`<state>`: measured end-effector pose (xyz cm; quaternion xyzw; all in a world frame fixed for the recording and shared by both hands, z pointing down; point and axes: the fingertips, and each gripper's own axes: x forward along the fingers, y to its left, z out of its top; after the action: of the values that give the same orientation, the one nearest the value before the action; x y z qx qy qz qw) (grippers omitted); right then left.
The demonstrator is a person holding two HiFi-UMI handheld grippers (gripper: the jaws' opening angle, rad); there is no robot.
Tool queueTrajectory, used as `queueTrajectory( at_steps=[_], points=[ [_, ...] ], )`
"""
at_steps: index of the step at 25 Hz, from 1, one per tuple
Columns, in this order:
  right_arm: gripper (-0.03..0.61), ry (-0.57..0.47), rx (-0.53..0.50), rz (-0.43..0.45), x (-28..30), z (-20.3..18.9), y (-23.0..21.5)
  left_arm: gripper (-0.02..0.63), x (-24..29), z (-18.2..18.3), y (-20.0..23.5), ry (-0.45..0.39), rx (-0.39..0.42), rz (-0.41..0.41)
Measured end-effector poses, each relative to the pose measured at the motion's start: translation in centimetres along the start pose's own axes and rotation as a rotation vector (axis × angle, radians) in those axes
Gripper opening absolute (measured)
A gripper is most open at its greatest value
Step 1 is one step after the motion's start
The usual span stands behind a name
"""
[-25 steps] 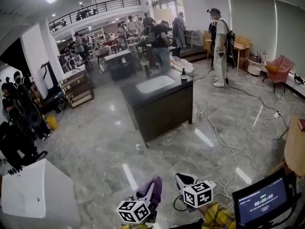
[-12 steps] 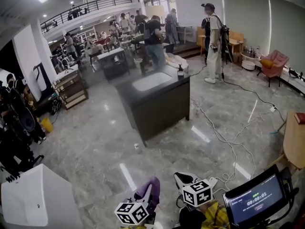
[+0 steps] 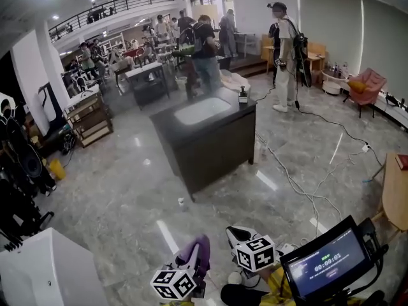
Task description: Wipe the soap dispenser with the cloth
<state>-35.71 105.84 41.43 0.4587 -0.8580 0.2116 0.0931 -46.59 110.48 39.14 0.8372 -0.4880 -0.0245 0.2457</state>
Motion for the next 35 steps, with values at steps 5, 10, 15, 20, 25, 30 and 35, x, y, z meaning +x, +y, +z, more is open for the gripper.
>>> queueTrajectory(
  at_steps=[5, 10, 15, 20, 25, 30, 35],
  points=[
    [0.006, 0.004, 0.002, 0.014, 8.8, 3.7, -5.3, 0.043, 9.0, 3.4, 5.4, 0.007, 0.013, 0.027],
    [0.006, 0.01, 0.029, 0.002, 13.2, 6.5, -8.6, 0.043, 14.4, 6.6, 7.9, 0.008, 0.011, 0.031],
    [0.006, -0.013, 0.041, -0.003, 14.1, 8.1, -7.7, 0.043, 14.7, 8.6, 8.6, 0.005, 0.034, 0.012],
    [0.006, -0.034, 0.034, -0.02, 15.0, 9.2, -8.1, 0.043, 16.3, 9.4, 8.9, 0.012, 0.06, -0.027],
    [0.006, -0.041, 0.037, -0.036, 15.3, 9.2, -8.4, 0.043, 17.5, 9.6, 9.2, 0.025, 0.065, -0.054],
    [0.006, -0.053, 0.035, -0.069, 15.7, 9.8, -11.7, 0.043, 21.7, 9.8, 8.7, 0.041, 0.081, -0.092],
    [0.006, -0.058, 0.062, -0.123, 15.2, 9.8, -12.6, 0.043, 22.6, 9.7, 8.3, 0.063, 0.078, -0.135]
  ],
)
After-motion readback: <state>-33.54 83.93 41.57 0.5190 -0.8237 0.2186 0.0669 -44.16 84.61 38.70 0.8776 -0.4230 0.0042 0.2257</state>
